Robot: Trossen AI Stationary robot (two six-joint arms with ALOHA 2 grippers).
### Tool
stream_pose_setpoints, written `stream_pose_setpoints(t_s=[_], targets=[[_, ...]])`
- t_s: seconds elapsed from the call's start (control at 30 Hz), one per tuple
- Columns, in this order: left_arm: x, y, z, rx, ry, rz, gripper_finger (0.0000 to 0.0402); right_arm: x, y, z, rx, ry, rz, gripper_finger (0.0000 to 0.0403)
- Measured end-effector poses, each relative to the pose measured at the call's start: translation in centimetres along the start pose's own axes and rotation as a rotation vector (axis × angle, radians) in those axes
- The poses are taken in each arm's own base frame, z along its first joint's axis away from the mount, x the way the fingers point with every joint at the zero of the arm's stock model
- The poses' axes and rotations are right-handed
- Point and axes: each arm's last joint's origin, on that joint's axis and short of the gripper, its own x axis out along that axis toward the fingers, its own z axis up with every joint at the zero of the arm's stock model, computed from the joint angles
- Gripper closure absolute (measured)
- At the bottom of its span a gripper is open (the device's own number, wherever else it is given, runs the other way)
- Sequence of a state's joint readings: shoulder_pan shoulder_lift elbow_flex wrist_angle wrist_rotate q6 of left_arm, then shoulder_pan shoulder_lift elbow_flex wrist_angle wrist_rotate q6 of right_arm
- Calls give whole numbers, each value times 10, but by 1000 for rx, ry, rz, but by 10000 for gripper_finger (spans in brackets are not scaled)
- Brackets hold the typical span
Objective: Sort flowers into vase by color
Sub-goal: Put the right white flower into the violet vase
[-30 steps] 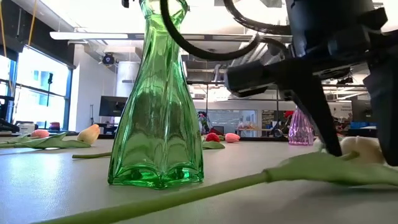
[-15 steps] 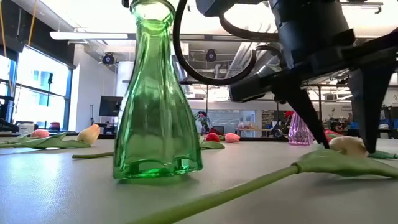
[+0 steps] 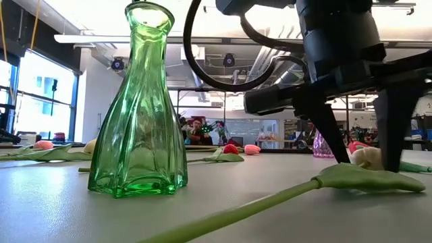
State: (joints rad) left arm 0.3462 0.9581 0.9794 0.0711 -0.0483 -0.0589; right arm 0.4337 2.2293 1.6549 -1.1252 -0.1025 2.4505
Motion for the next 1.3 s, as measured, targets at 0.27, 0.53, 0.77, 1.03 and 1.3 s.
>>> stream_pose_setpoints(t_s=[0.27,0.53,0.77,1.03,1.3], targets=[[0,0,0,0,0,0,196,0,6,4,-2,-4,8,394],[0,0,0,1,0,0,196,-7,6,3,2,-23,0,395],[0,0,0,0,0,0,196,-11,6,5,7,-59,-11,399],[0,0,0,0,0,0,196,-19,5,12,15,-99,18,402],[0,0,0,0,0,0,196,-43,1,26,12,-146,68,402]])
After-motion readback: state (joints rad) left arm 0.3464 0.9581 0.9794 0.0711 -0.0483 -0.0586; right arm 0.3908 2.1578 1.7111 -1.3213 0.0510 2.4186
